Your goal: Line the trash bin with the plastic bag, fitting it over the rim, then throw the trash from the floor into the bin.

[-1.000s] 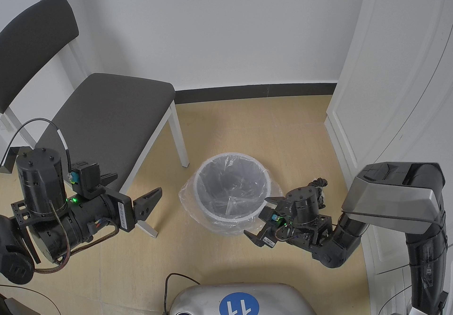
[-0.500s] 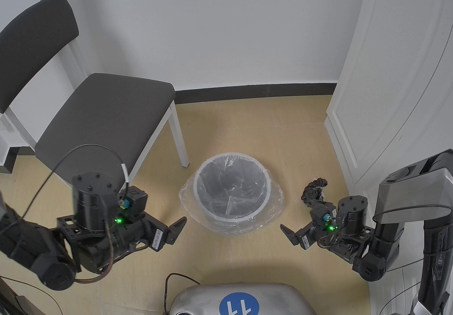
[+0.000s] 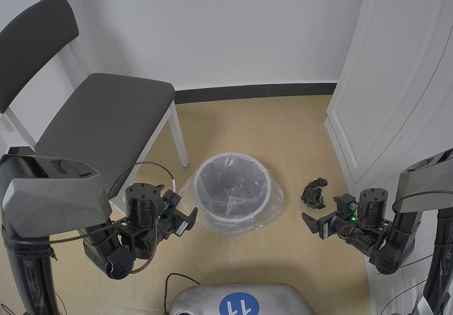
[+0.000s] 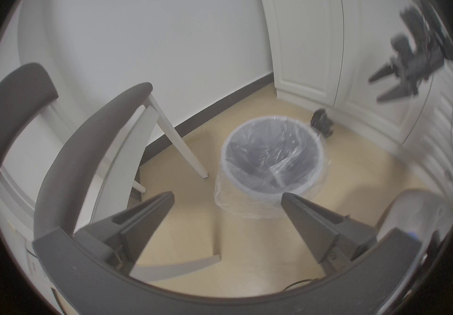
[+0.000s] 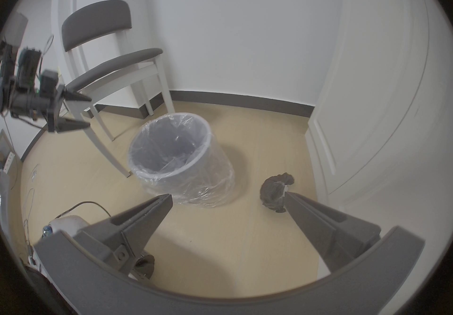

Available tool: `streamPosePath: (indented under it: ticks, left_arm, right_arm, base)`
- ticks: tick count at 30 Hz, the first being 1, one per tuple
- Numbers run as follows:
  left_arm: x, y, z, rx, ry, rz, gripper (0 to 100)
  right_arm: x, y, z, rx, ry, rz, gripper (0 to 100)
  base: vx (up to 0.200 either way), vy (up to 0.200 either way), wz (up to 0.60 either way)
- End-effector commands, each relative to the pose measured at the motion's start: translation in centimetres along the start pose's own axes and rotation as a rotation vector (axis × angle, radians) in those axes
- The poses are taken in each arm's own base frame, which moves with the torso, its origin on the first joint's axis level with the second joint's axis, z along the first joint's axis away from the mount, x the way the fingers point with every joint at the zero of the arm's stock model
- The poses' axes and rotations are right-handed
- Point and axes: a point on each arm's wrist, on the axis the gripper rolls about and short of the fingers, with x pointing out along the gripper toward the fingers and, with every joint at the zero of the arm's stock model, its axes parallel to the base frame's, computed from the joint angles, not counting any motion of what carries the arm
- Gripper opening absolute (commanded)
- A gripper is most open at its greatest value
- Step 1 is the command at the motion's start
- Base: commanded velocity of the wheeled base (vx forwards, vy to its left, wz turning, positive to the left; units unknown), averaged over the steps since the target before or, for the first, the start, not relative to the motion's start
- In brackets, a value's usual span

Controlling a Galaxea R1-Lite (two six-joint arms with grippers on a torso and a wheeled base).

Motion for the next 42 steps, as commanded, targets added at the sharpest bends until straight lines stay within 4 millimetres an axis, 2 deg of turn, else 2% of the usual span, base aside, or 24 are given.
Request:
streamPosePath:
  ticks: [1, 5, 10, 16, 18, 19, 23, 31, 35, 36, 42]
  left_arm:
    - [4.1, 0.5, -3.6, 0.079, 0.07, 0.031, 0]
    - [6.2, 1.1, -3.9, 0.1, 0.065, 0.065, 0]
    - [8.0, 0.8, -4.7, 0.144, 0.112, 0.049, 0]
    - [12.4, 1.1, -4.8, 0.173, 0.161, 0.048, 0]
    - [13.1, 1.3, -4.8, 0.18, 0.169, 0.046, 0]
    - [14.2, 1.5, -4.9, 0.188, 0.184, 0.041, 0]
    - [15.3, 2.1, -4.4, 0.193, 0.241, 0.017, 0]
    - [19.0, 4.9, -3.5, 0.178, 0.252, 0.021, 0]
    - [20.5, 6.1, -4.0, 0.227, 0.246, 0.014, 0]
    - [21.3, 6.3, -4.9, 0.237, 0.256, 0.012, 0]
    - [22.7, 5.9, -6.8, 0.236, 0.27, 0.013, 0]
  right_arm:
    - [-0.5, -0.6, 1.2, 0.017, -0.055, -0.02, 100]
    - [-0.6, -0.7, 1.3, 0.018, -0.06, -0.019, 100]
    - [-0.5, -0.7, 1.4, 0.018, -0.063, -0.019, 100]
    - [-0.4, -0.9, 1.3, 0.019, -0.059, -0.029, 100]
    - [-0.4, -1.1, 1.2, 0.021, -0.058, -0.033, 100]
    - [-0.3, -1.3, 1.3, 0.024, -0.063, -0.041, 100]
    - [-0.2, -1.7, 1.3, 0.029, -0.063, -0.048, 100]
    - [0.2, -2.1, 1.3, 0.033, -0.068, -0.045, 100]
    - [0.4, -2.3, 1.0, 0.035, -0.061, -0.052, 100]
    - [0.5, -2.4, 0.8, 0.035, -0.053, -0.052, 100]
    - [0.9, -2.4, 0.6, 0.035, -0.048, -0.051, 100]
  base:
    - [0.0, 0.0, 0.0]
    - [0.0, 0.0, 0.0]
    - [0.0, 0.0, 0.0]
    - [0.0, 0.0, 0.0]
    - [0.0, 0.0, 0.0]
    - [0.0, 0.0, 0.0]
    - [0.0, 0.0, 0.0]
    - [0.0, 0.0, 0.0]
    - [0.0, 0.0, 0.0]
    - [0.0, 0.0, 0.0]
    - [0.0, 0.0, 0.0]
